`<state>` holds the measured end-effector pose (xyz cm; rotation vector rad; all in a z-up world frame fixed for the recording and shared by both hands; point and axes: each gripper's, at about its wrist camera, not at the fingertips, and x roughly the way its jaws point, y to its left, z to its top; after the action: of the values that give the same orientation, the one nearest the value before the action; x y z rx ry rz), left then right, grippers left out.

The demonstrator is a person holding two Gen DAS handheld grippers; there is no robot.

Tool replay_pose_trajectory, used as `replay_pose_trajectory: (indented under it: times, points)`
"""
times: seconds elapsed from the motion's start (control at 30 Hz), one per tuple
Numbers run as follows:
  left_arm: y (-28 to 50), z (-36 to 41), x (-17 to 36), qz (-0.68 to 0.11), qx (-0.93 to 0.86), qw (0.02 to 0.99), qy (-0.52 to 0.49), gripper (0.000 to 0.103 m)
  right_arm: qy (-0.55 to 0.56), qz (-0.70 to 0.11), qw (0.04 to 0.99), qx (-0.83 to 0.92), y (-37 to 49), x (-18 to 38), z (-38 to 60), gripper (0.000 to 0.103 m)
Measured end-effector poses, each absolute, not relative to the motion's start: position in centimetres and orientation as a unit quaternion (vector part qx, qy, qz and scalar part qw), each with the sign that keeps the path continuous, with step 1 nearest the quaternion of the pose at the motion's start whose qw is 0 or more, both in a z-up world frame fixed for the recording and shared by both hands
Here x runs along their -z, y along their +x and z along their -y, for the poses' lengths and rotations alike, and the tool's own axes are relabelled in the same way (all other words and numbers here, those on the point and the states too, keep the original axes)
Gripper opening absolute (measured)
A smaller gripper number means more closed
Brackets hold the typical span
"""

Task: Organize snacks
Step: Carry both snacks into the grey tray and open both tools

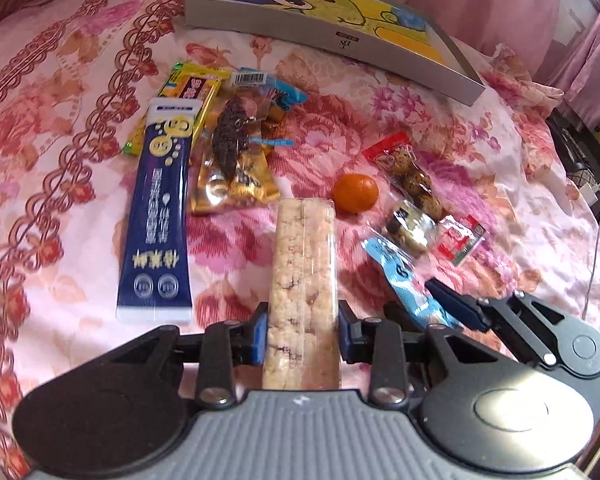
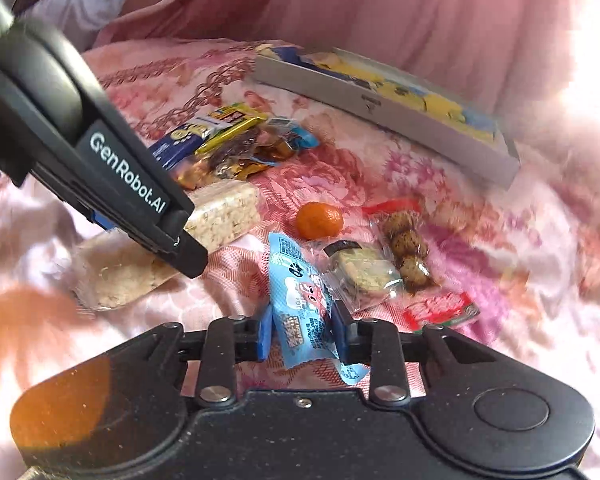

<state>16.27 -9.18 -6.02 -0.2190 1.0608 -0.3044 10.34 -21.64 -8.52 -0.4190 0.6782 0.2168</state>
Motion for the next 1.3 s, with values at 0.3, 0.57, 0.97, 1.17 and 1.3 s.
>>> replay_pose_trajectory:
  times: [0.3,0.57,0.97,1.17,1.3]
  points:
    - [14.5,9.1,4.8,-0.494,0.141,0.851,-0.108,0.036,-0.291,-0.269,0.913,-0.099,8.1,7.9,20.4,0.015]
    - [13.9,8.8,3.0,-0.467,0.141,0.865,-0.118,0.036,-0.316,-0.233,0.915,-0.098,6.9,7.2,20.0,0.014]
    - [14.7,8.4,0.9,-0.425,0.134,0.887,-0.120,0.036,-0.353,-0.186,0.911,-0.102,5.9,6.6,19.3,0.014]
    - [15.4,8.2,0.5,-0.417,0.124,0.892,-0.121,0.036,-0.381,-0.157,0.906,-0.101,5.6,6.3,18.7,0.014]
    - [17.2,8.7,-0.5,-0.407,0.123,0.897,-0.121,0.036,-0.392,-0.133,0.906,-0.090,7.2,5.7,19.1,0.015]
